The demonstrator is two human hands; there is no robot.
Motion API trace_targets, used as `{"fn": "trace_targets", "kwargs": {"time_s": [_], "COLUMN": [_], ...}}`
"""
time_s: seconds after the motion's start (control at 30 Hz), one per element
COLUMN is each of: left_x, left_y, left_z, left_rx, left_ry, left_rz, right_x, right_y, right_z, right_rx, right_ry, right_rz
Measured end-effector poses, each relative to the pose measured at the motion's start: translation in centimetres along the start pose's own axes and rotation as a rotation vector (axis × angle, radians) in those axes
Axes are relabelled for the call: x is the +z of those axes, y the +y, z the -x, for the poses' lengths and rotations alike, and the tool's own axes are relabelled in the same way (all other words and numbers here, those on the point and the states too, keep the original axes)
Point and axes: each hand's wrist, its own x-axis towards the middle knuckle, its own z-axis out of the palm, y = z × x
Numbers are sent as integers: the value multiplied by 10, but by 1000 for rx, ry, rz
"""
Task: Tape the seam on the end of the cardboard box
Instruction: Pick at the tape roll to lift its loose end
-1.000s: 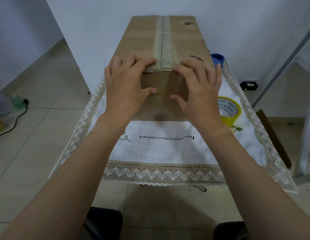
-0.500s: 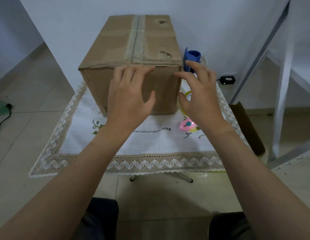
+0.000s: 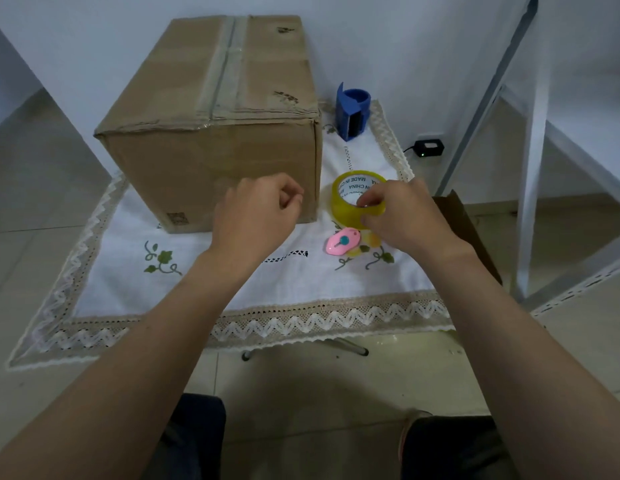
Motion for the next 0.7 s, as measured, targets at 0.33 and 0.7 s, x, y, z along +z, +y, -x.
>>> {"fn": "trace_targets", "kwargs": {"time_s": [0.33, 0.7], "left_x": [15, -7], "left_y": [4, 26], "left_z": [-6, 1], "left_rx": [-43, 17], "left_ry": [-120, -14], "left_rz": [169, 642], "right_x": [12, -10], "right_y": [-2, -50], "right_z": [-11, 6], "right_rx": [2, 44], "right_ry": [16, 450], "right_rz": [204, -673]}}
